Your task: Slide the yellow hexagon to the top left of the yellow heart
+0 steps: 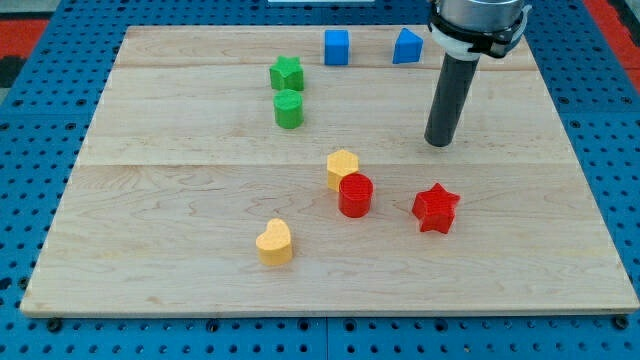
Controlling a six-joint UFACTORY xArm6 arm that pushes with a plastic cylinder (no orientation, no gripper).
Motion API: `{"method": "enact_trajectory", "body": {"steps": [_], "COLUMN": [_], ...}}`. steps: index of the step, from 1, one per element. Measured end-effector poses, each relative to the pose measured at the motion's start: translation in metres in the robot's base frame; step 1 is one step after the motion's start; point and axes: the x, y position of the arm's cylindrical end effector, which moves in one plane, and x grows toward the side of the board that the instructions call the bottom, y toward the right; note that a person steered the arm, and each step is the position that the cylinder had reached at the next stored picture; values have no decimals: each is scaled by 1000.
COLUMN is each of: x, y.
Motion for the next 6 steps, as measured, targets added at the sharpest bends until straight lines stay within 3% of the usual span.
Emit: {"method": "enact_trajectory", "body": {"steps": [2,3,4,6], "x": [6,44,58,47], "y": [1,1,-38,-176]}}
